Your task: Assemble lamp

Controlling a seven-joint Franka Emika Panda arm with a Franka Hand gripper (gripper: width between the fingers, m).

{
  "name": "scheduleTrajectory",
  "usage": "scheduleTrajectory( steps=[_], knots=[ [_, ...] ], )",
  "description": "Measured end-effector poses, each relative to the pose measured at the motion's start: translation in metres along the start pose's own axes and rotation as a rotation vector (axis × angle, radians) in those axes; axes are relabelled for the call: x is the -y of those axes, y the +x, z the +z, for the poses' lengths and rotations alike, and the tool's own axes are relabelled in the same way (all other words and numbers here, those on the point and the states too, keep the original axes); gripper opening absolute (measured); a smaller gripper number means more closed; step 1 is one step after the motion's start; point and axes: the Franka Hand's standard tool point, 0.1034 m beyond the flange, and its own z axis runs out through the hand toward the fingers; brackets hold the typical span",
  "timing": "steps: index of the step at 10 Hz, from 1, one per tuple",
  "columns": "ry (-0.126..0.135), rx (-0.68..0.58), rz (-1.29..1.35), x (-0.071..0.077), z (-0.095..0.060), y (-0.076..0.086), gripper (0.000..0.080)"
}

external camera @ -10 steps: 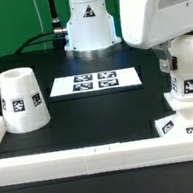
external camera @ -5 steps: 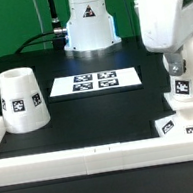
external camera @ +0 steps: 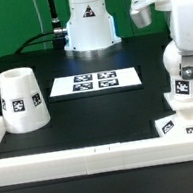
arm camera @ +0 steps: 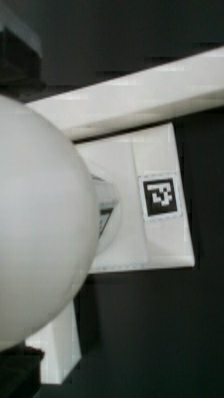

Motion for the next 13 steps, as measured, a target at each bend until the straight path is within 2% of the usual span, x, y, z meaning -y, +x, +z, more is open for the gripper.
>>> scheduleTrajectory(
  steps=[3,4,8,11,13],
  knots=[
    [-0.013,0.02,-0.133,-0.0018,-0.0003,-0.0018,0.0699],
    [-0.013,0.02,-0.131,-0.0018,-0.0001,-0.002,0.0576],
    [-0.013,0.018,-0.081,-0.0019,-0.0001,-0.0028,0.0575],
    [-0.01,0.001,0.261,-0.0009,-0.0001,-0.0036,0.0575],
    [0.002,-0.023,0.54,0.0001,0.0001,-0.0021,0.0577]
  ],
)
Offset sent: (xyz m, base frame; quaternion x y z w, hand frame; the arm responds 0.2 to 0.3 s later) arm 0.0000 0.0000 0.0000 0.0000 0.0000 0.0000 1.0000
